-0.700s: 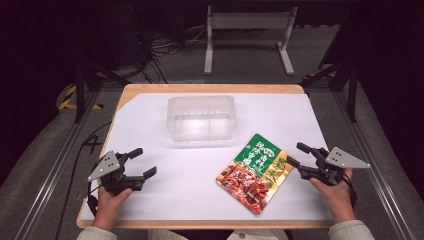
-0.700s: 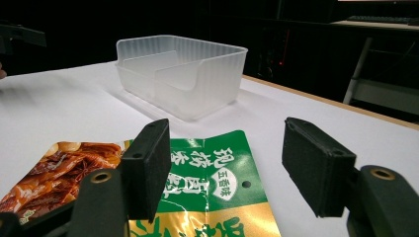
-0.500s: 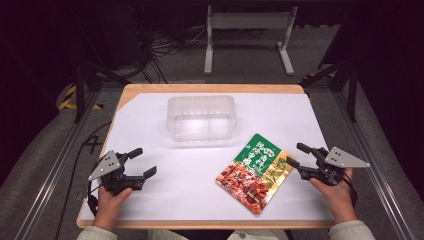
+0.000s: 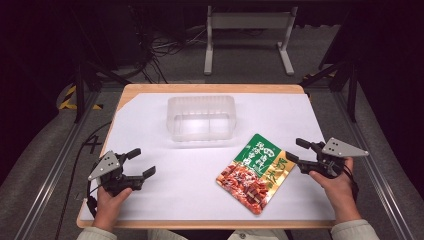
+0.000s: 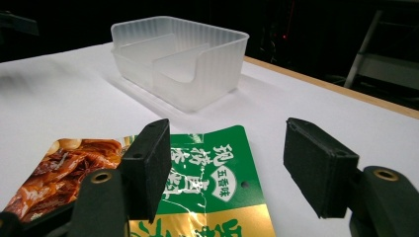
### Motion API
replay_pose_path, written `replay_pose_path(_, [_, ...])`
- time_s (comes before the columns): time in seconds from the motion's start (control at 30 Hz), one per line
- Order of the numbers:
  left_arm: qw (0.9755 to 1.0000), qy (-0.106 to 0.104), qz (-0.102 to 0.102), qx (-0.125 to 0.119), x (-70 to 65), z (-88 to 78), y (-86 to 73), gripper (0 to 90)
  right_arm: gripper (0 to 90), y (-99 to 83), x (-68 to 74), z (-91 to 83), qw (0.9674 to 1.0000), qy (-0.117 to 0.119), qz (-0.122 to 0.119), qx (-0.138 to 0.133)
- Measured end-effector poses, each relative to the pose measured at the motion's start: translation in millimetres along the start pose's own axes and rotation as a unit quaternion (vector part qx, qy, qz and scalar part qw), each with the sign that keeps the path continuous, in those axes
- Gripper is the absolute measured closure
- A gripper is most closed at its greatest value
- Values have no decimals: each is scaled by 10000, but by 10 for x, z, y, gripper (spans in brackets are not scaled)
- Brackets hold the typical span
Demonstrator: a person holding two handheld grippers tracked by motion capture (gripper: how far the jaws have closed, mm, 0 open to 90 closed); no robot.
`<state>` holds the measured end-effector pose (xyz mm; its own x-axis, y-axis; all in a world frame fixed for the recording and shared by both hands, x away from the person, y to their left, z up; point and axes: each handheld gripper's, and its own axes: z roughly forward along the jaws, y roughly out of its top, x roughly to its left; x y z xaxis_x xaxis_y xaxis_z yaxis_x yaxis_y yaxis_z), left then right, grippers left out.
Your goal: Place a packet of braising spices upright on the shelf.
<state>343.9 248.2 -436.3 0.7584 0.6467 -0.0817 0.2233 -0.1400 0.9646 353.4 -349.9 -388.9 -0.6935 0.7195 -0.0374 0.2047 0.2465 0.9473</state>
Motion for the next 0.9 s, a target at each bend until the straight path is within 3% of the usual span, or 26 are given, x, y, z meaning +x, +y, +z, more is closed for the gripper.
replay_pose_path(0.17, [10000,-24,-32,25,-3,0,-5,136,350,58,-47,39,9999,16,126,48])
replay_pose_path(0.27, [10000,-46,-47,29,-1,-2,-5,136,342,89,-92,61,9993,96,346,101])
replay_pose_path(0.5, [9999,-65,-89,30,-1,4,-7,137,343,60,-157,158,9975,-12,471,526])
replay_pose_path(0.73, [9999,-62,-79,69,-3,11,-6,137,339,-97,-258,243,9925,-62,685,1009])
replay_pose_path(0.9, [9999,-79,-47,65,-2,18,-5,137,311,-220,-312,312,9880,35,867,1276])
